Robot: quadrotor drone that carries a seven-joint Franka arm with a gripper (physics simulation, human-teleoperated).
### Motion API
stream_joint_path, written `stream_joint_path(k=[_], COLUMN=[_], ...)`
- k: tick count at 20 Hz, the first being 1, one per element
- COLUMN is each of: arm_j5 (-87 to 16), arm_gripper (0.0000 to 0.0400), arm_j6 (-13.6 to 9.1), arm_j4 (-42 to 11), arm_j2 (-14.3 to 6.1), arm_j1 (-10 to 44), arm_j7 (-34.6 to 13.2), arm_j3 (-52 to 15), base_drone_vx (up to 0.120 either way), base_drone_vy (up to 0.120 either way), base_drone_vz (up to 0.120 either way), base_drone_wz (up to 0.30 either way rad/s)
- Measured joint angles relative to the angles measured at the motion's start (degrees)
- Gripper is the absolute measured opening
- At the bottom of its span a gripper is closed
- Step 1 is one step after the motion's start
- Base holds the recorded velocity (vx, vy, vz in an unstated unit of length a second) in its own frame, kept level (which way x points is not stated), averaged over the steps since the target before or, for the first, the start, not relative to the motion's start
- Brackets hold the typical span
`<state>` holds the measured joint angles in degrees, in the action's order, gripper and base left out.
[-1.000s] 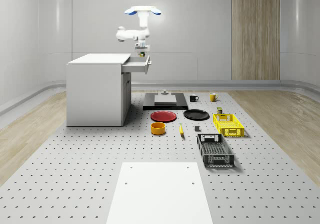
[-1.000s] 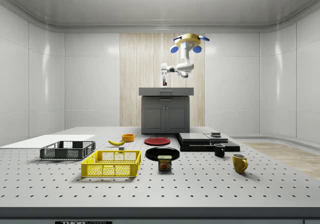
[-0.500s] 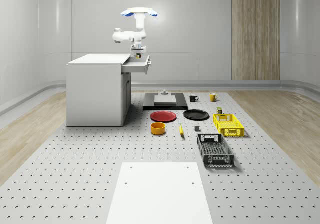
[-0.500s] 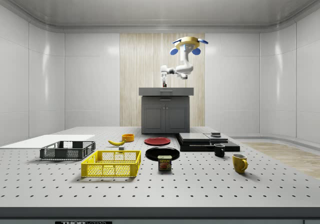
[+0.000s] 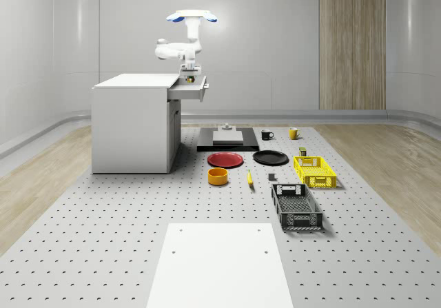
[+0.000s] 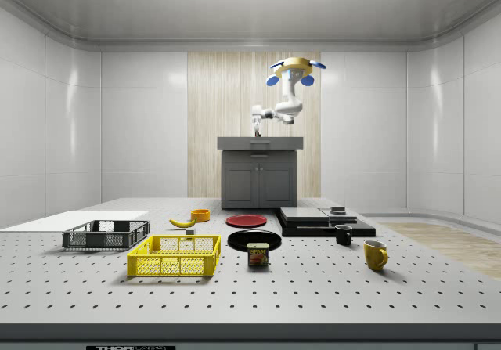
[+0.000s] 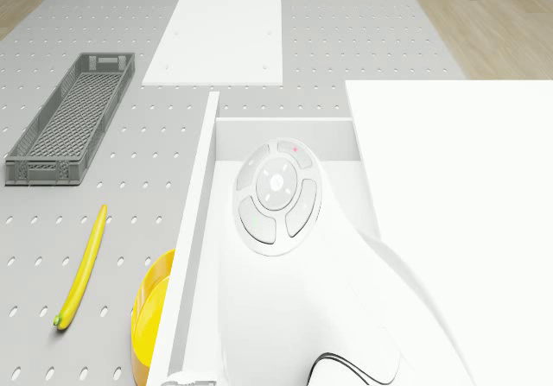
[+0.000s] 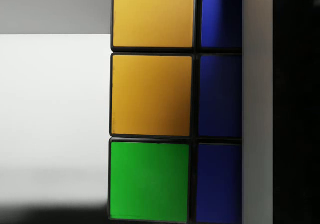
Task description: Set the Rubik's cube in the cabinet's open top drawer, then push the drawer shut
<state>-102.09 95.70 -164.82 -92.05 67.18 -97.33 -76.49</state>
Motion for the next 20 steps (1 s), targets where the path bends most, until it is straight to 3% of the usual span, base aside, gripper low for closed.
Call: stream_joint_path(k=[12, 16, 20], arm_j5=[-9.3, -11.0, -9.9], arm_gripper=[0.0321, 0.0366, 0.0388], arm_j6=[2.7, 2.8, 1.8], arm_j4=[2.8, 3.4, 2.7], arm_j2=[0.8, 1.3, 1.6], arm_j1=[2.1, 2.4, 1.8], arm_j7=[-0.2, -0.3, -0.1], arm_j3=[9.8, 11.3, 9.9], base_drone_vx=[0.000, 0.000, 0.000], base_drone_vy=[0.000, 0.000, 0.000], base_drone_vz=[0.000, 0.000, 0.000], base_drone_wz=[0.000, 0.000, 0.000])
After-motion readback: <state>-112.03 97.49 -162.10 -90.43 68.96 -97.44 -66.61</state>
